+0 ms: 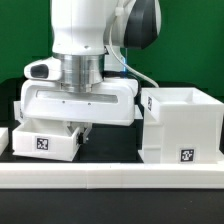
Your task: Assemble drawer
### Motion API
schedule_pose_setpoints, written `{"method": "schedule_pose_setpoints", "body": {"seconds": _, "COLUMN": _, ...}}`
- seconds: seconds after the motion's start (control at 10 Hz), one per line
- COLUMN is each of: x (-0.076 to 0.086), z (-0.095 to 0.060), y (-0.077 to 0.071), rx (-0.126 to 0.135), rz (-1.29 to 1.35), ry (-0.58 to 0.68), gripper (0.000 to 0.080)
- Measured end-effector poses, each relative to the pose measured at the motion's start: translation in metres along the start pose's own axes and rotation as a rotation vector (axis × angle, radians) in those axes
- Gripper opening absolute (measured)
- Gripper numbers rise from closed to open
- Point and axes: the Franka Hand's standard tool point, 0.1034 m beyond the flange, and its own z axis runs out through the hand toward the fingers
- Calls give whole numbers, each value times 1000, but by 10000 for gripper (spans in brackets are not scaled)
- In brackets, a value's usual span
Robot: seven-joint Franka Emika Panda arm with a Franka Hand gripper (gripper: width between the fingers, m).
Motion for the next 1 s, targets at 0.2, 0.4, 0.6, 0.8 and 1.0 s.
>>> {"method": "schedule_pose_setpoints", "body": {"seconds": 0.2, "x": 1, "z": -3, "y": -1, "rx": -2, "rz": -37, "ry": 1, "gripper": 40}}
{"method": "schedule_pose_setpoints", "body": {"seconds": 0.4, "x": 8, "z": -22, "y": -5, "rx": 4, "rz": -169, "ry": 29, "gripper": 40}}
{"method": "schedule_pose_setpoints", "body": {"seconds": 0.6, "x": 5, "z": -27, "y": 0, "rx": 8, "rz": -275, "ry": 24, "gripper": 40}}
{"method": "schedule_pose_setpoints", "body": {"seconds": 0.8, "x": 5, "z": -24, "y": -1, "rx": 7, "rz": -277, "ry": 20, "gripper": 41}}
{"method": "schedule_pose_setpoints", "body": {"seconds": 1.0, "x": 4, "z": -24, "y": -1, "rx": 3, "rz": -404, "ry": 20, "gripper": 41}}
